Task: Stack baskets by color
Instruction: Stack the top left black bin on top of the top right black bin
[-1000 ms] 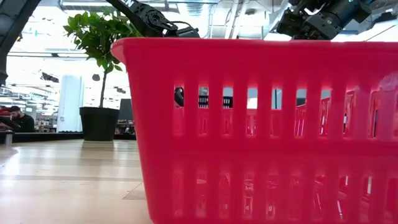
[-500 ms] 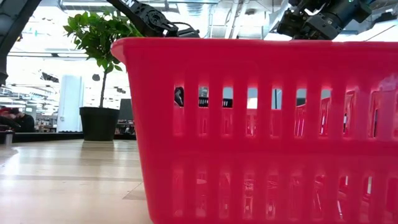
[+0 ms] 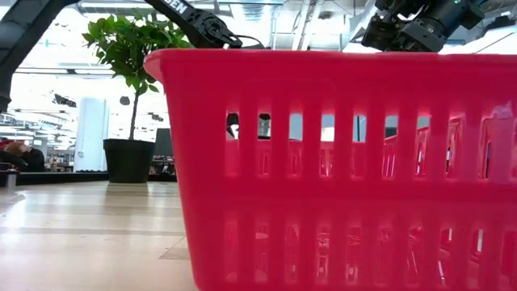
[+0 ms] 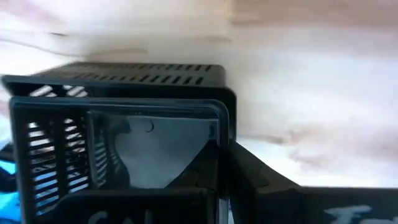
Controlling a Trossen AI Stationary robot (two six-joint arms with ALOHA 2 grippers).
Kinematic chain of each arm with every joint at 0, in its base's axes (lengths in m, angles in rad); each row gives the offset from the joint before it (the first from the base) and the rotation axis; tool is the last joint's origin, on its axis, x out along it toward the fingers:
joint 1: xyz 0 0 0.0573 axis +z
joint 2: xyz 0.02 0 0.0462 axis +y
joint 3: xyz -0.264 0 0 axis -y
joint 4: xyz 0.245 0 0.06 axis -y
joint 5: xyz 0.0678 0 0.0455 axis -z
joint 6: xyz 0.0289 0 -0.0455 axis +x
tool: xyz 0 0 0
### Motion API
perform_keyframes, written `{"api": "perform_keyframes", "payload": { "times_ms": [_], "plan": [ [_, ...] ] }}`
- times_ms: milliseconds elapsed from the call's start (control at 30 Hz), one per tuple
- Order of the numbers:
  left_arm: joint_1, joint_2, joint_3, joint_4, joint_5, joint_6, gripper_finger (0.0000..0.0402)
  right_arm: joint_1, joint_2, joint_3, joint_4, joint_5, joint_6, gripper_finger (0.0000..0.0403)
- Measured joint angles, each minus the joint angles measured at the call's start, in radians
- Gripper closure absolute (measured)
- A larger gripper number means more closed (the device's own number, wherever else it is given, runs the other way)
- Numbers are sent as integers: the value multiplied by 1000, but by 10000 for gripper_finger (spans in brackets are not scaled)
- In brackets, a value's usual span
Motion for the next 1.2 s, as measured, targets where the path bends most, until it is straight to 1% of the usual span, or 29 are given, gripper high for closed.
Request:
{"api": "perform_keyframes", "payload": {
  "times_ms": [67,133,300,500,833,1067,1200],
  "plan": [
    [-2,4,40,-49,38,-48,401,0,0,0,-9,0,-2,212],
    [-3,0,53,-28,66,-59,401,0,0,0,-8,0,-4,212],
    [-11,0,86,-18,75,-47,401,-1,0,0,-9,0,-16,212],
    [-11,-1,84,-47,153,-104,401,-1,0,0,-15,0,-17,212],
    [12,-1,76,-63,245,-188,401,-1,0,0,-12,0,-17,212],
    [10,-1,76,-63,240,-195,400,-1,0,0,-12,0,-17,212],
    [11,-1,76,-52,239,-208,387,-1,0,0,-12,0,-17,212]
  ]
}}
